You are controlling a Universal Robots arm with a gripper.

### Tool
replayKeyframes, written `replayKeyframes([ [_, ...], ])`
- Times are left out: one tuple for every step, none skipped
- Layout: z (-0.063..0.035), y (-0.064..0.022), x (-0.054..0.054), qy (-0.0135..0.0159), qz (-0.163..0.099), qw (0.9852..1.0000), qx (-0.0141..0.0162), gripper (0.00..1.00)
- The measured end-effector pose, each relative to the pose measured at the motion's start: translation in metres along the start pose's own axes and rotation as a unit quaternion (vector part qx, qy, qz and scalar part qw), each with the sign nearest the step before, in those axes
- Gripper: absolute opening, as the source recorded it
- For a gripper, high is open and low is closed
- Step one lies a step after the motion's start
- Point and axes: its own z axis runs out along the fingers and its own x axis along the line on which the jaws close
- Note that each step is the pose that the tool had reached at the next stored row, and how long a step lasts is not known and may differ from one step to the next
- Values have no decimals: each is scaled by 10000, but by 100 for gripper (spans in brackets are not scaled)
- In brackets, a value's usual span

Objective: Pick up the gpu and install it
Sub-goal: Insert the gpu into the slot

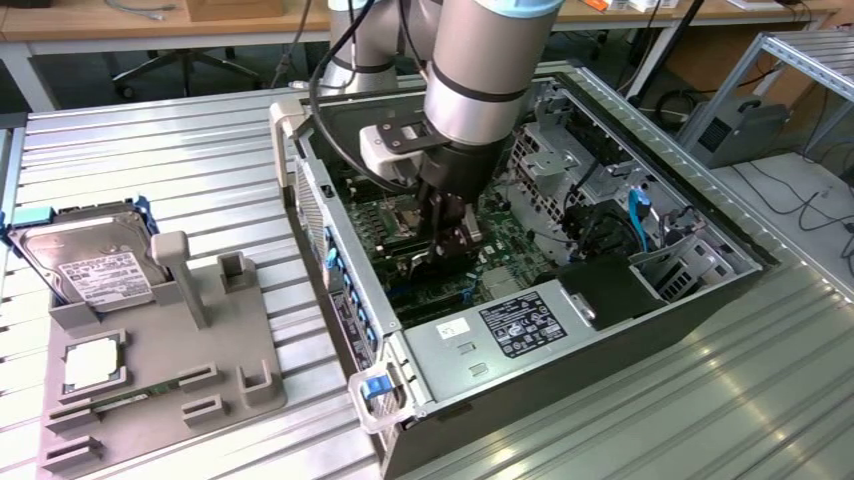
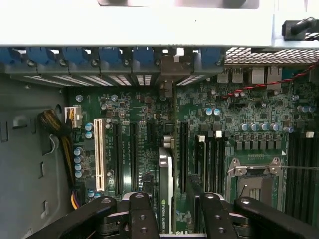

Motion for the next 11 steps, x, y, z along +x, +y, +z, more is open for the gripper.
replayKeyframes([
  [19,0,1,-1,0,10000,0,40],
  [27,1,1,0,0,10000,0,40],
  [27,1,1,0,0,10000,0,40],
  [27,1,1,1,0,10000,0,40],
  [31,1,1,-1,0,10000,0,40],
  [47,1,2,-2,0,10000,1,40],
  [57,1,3,-1,0,10000,0,40],
  [74,1,4,0,0,10000,0,40],
  [90,1,4,-1,0,10000,0,40],
  [109,2,5,-1,0,10000,1,40],
  [123,2,6,-1,0,10000,1,40],
])
